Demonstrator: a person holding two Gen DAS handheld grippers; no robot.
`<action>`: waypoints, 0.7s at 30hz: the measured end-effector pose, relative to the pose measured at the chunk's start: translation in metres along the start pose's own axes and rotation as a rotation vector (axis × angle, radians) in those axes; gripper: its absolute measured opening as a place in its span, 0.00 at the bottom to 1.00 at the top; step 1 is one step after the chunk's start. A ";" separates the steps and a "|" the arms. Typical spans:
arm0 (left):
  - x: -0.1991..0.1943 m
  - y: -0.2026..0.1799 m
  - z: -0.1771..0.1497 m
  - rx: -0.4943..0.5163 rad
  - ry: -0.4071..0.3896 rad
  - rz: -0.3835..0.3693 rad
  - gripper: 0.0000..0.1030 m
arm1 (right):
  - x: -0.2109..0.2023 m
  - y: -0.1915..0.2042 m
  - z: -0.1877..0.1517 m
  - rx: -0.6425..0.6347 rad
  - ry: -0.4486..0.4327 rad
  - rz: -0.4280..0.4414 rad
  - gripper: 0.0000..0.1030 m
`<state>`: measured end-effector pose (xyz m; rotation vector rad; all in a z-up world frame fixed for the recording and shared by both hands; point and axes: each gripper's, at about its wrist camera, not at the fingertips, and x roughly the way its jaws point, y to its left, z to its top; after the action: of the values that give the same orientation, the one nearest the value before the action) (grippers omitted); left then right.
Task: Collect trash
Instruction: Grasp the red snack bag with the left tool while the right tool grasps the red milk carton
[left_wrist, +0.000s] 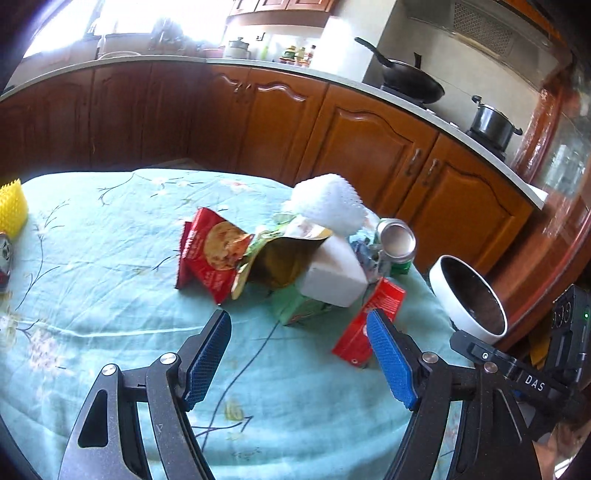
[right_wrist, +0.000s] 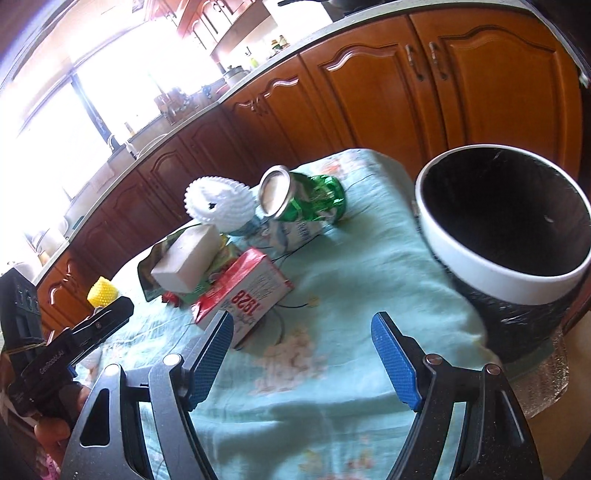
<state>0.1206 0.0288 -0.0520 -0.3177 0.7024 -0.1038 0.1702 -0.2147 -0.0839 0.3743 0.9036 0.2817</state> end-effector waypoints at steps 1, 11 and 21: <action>-0.002 0.005 0.000 -0.014 0.001 0.006 0.73 | 0.004 0.004 -0.001 -0.002 0.004 0.007 0.77; 0.013 0.043 0.030 -0.072 -0.002 0.100 0.73 | 0.043 0.049 -0.002 0.002 0.056 0.037 0.77; 0.069 0.065 0.069 -0.027 0.052 0.141 0.72 | 0.082 0.072 0.002 -0.031 0.096 -0.055 0.80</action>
<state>0.2170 0.0937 -0.0664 -0.2912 0.7760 0.0311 0.2141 -0.1185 -0.1100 0.3092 1.0010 0.2648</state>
